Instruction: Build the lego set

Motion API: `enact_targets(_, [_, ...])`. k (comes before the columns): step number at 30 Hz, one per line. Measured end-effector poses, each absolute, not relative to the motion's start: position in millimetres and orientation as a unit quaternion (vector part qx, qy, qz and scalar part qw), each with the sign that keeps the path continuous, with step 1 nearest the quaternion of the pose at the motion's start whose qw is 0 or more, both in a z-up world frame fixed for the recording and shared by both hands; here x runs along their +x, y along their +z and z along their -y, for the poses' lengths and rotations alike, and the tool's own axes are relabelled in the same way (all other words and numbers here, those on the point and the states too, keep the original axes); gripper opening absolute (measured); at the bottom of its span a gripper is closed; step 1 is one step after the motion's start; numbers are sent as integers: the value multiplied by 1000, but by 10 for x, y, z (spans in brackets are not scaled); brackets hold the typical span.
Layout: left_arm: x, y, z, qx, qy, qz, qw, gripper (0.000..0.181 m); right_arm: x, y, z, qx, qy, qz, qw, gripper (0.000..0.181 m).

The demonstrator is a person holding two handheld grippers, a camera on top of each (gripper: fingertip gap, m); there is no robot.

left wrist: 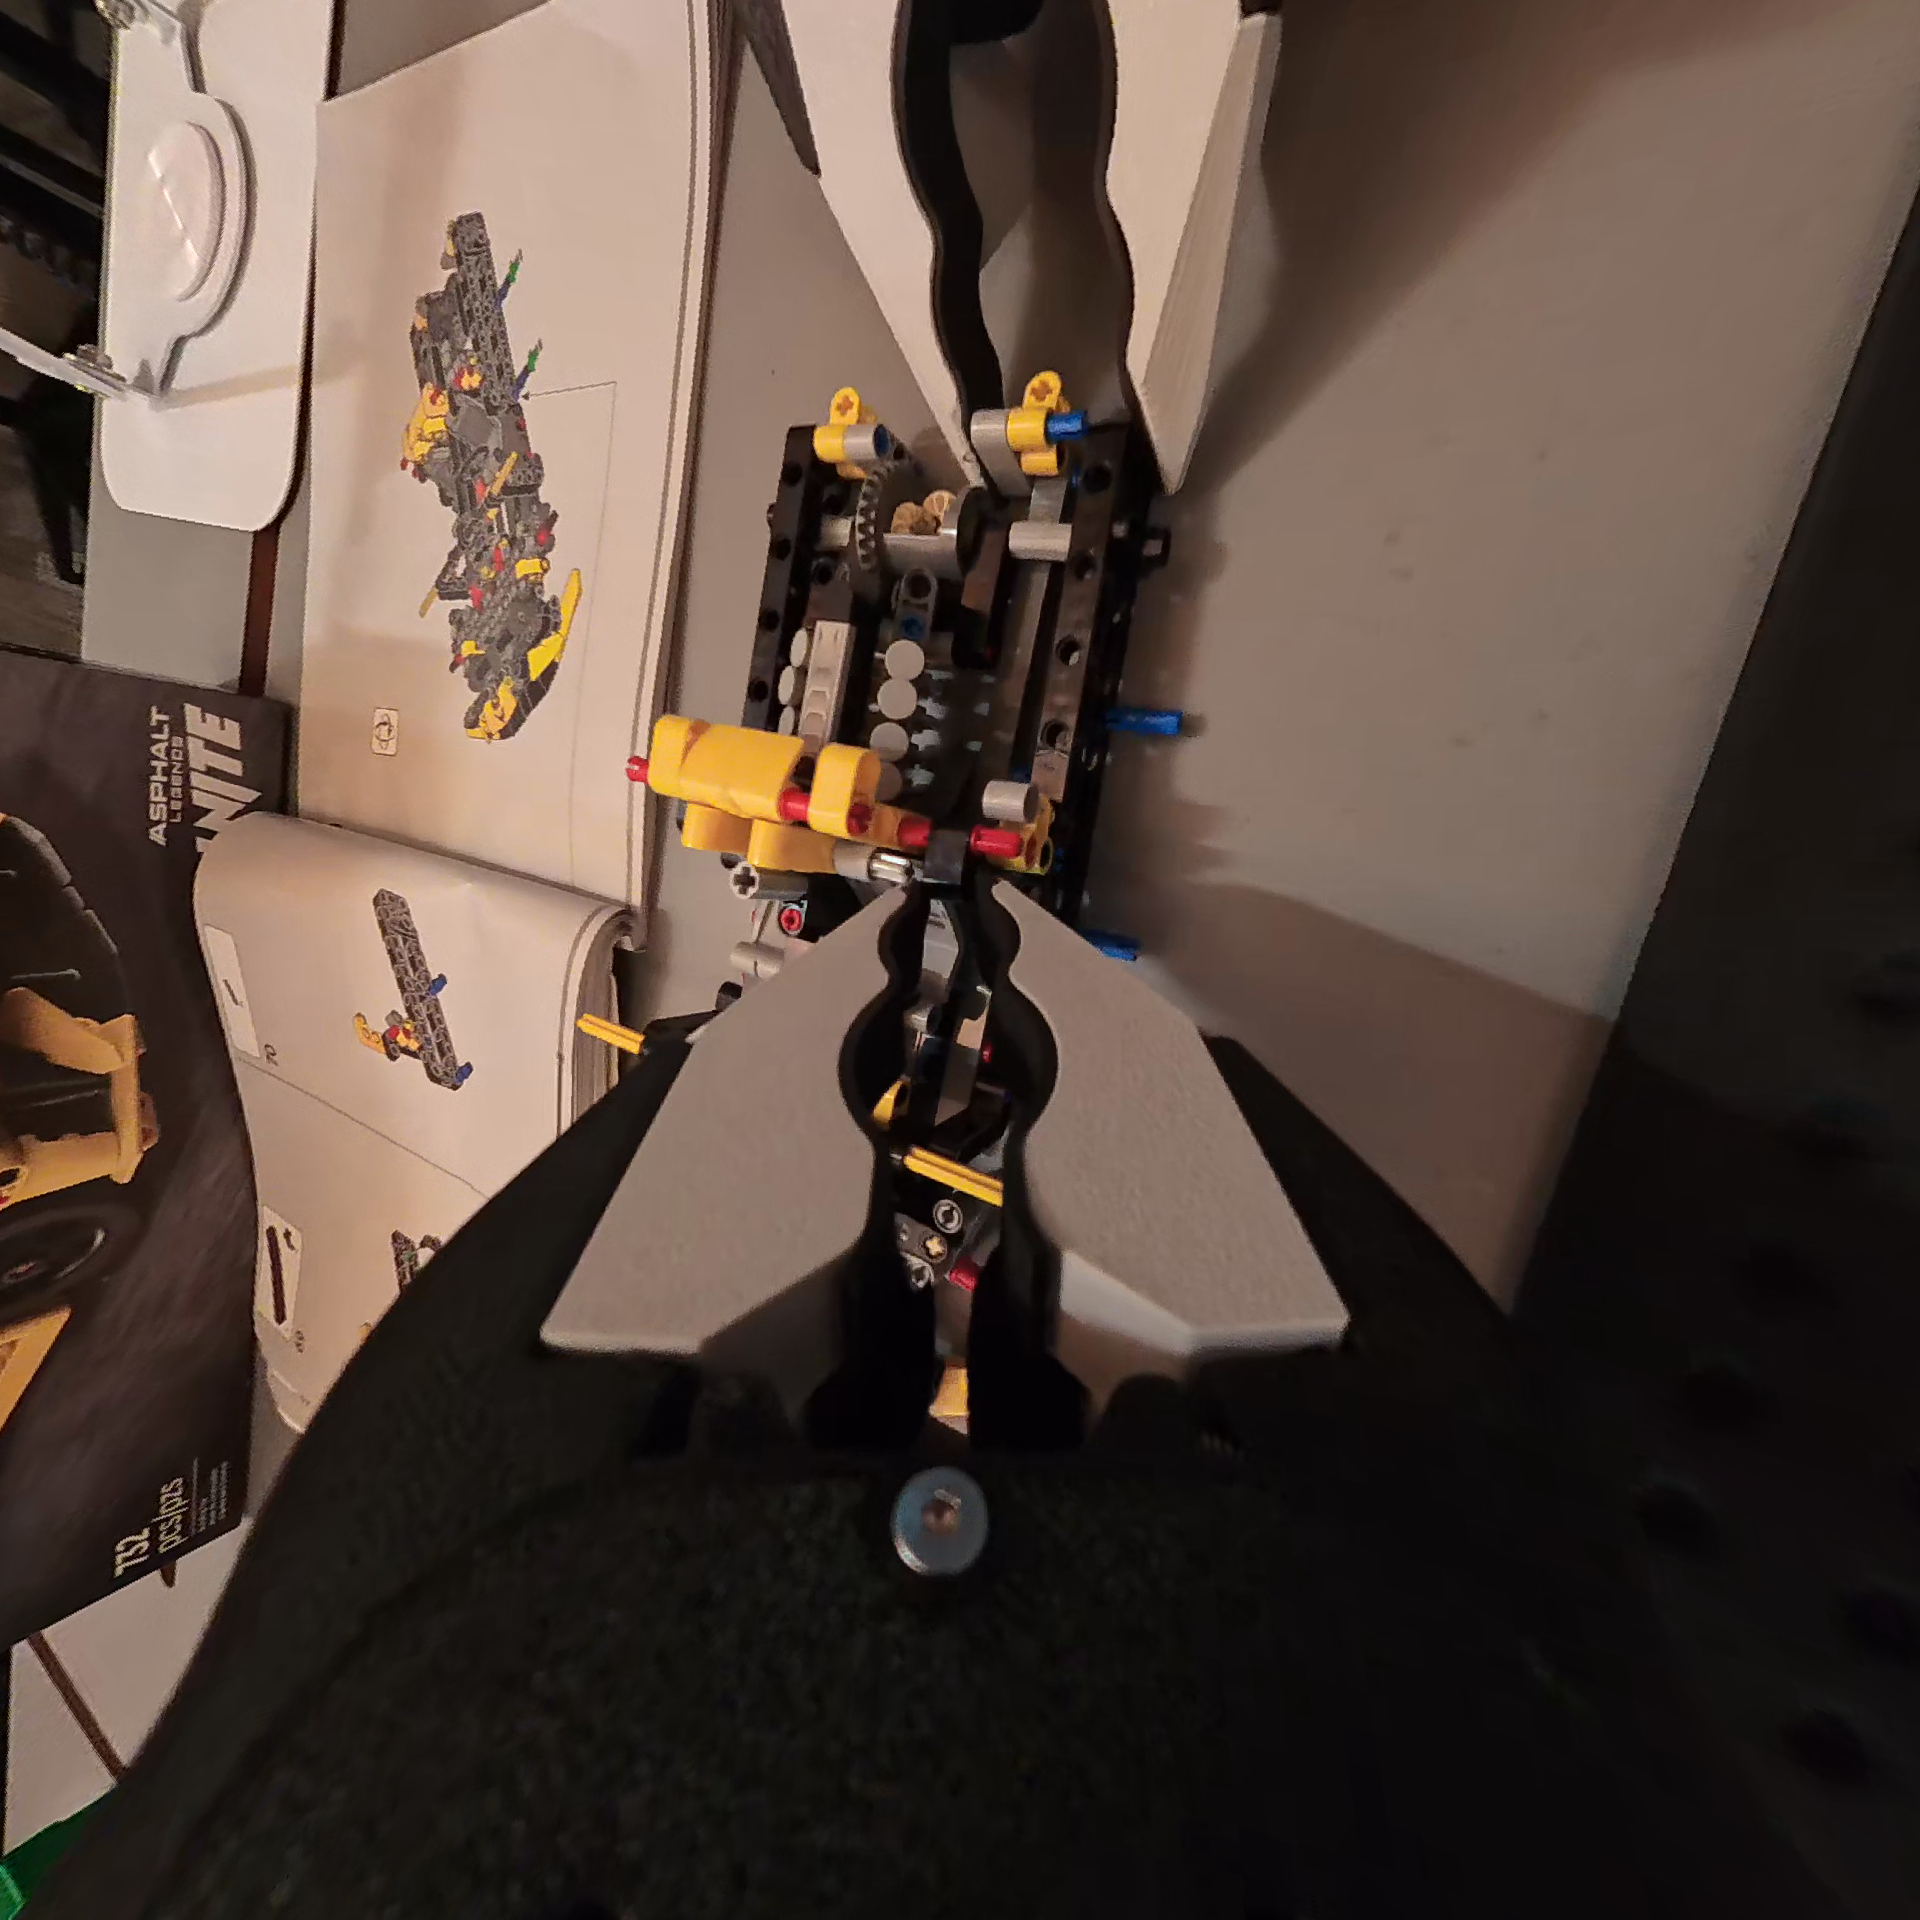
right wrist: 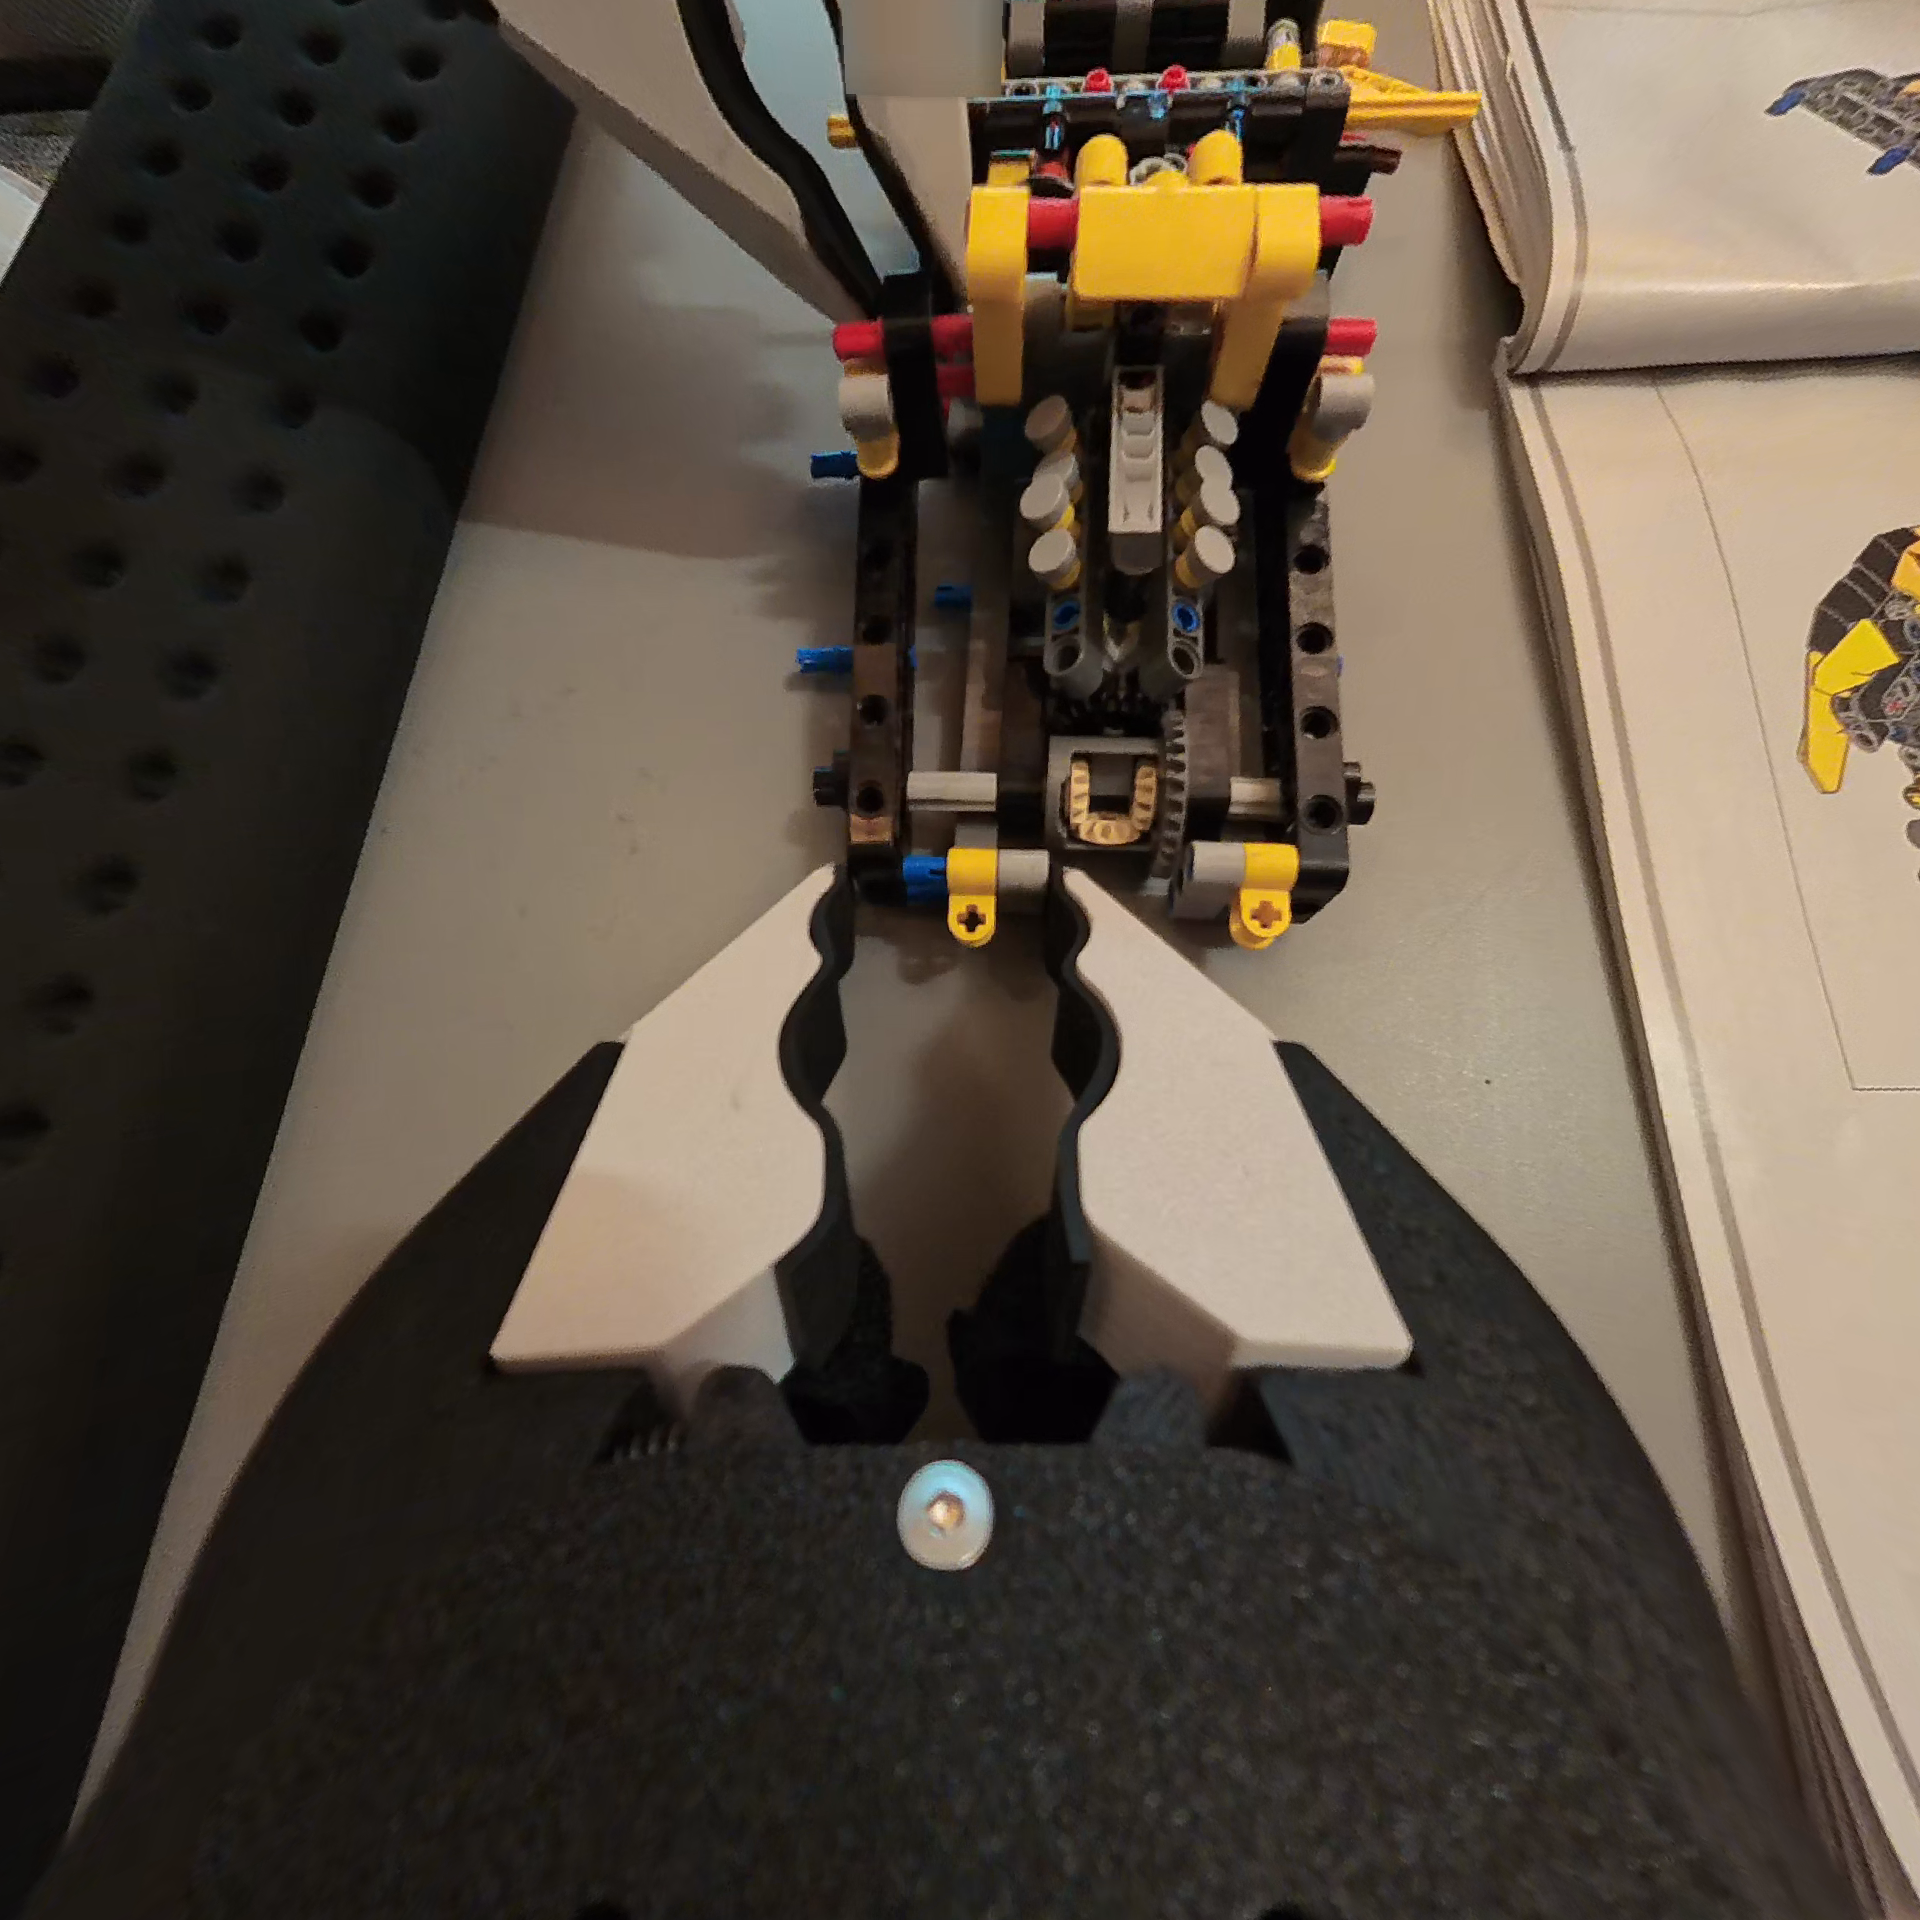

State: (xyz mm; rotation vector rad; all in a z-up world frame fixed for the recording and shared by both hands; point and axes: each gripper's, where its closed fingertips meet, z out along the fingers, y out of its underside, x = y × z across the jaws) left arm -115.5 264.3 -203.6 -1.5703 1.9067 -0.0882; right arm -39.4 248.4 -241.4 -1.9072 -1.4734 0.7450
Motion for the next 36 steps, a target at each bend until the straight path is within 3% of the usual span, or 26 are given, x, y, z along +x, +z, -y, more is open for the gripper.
enact_targets(7, [-1165, -2045, -2688, -600, -27, -727, 332, 9, -380, -2378, -2498, -722, 289, 547, 310, 49])
enact_targets(12, [-1166, -2046, -2690, -594, -28, -732, 332, 9, -325, -2143, -2634, -729, 249, 531, 352, 48])
enact_targets(18, [-1171, -2039, -2696, -589, -34, -737, 330, 9, -904, -1816, -2532, -685, 312, 522, 401, 51])
enact_targets(27, [-1168, -2047, -2703, -581, -40, -742, 332, 9, -1080, -1969, -2691, -699, 275, 519, 408, 33])
enact_targets(36, [-1164, -2057, -2719, -579, -38, -744, 331, 9, -1176, -1985, -2740, -709, 328, 486, 392, 31])
